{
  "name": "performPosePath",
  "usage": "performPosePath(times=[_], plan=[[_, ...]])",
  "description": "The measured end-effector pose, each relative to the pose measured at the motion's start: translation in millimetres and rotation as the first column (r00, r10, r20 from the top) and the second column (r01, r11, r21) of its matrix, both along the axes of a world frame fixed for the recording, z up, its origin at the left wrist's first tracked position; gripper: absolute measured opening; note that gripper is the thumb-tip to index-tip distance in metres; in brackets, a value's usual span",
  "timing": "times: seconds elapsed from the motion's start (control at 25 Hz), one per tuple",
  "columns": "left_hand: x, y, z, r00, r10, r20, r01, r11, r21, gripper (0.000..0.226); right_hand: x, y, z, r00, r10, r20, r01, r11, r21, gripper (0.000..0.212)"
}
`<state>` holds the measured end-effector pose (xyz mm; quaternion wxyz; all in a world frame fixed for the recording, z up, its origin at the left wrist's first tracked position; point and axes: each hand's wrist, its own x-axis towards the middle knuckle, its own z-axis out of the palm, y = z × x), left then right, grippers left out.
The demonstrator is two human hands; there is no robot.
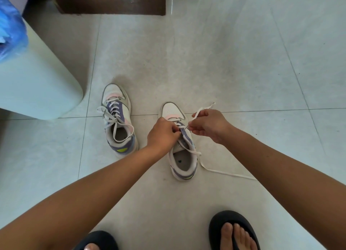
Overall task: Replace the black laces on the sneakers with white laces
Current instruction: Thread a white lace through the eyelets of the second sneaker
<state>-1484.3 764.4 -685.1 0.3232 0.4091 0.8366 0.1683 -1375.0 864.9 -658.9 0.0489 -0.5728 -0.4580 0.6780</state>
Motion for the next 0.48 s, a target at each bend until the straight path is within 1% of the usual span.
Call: performPosePath(times=[0.16,0.48], plan=[[1.2,-0.9,-0.2,1.000,-0.002,0.005,0.002,1.000,0.006,0.018,-1.2,1.0,-3.6,0.999,-0.041,0.004,0.041,0.999,0.018,0.020],[2.1,-1.9,3.4,0.999,0.001,0.032,-0.001,1.000,0.018,0.019,-4.5,-2.3,-6.6,1.000,-0.024,-0.002,0.024,0.998,0.050,0.021]])
